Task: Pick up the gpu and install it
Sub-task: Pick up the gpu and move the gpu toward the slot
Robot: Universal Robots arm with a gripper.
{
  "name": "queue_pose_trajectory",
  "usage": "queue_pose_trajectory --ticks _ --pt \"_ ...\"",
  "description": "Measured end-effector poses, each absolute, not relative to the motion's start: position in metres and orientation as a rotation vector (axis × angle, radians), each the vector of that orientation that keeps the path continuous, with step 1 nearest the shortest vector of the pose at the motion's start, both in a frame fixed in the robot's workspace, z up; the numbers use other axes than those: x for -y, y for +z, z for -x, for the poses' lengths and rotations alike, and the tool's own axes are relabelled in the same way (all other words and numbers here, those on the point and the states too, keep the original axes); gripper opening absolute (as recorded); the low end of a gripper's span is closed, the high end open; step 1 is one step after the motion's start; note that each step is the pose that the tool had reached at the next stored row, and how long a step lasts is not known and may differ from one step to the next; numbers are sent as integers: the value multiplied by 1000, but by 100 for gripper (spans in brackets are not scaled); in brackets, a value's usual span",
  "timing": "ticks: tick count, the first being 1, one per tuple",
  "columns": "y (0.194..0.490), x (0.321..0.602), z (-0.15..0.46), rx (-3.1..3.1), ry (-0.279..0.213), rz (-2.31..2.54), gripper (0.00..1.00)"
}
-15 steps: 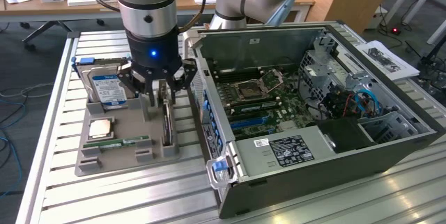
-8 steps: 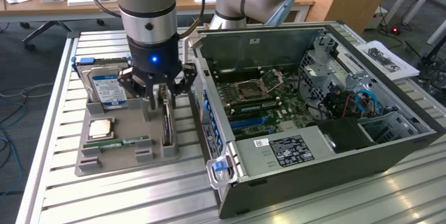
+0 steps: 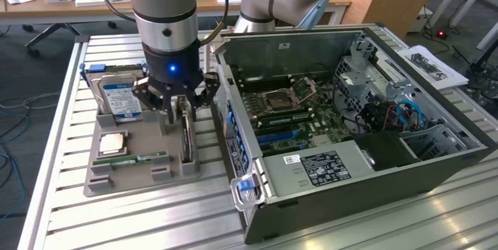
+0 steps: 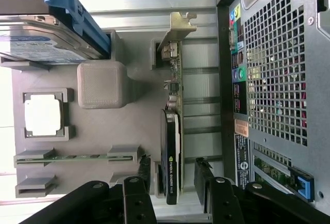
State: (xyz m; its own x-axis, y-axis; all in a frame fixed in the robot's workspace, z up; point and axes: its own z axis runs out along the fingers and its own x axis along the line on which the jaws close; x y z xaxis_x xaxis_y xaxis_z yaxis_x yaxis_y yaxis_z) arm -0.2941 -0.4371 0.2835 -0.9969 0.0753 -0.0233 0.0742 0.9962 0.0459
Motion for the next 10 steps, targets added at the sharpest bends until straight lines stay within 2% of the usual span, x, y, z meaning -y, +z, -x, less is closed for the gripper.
queue_pose_trajectory --ticks 10 --pt "277 437 293 -3114 70 -117 47"
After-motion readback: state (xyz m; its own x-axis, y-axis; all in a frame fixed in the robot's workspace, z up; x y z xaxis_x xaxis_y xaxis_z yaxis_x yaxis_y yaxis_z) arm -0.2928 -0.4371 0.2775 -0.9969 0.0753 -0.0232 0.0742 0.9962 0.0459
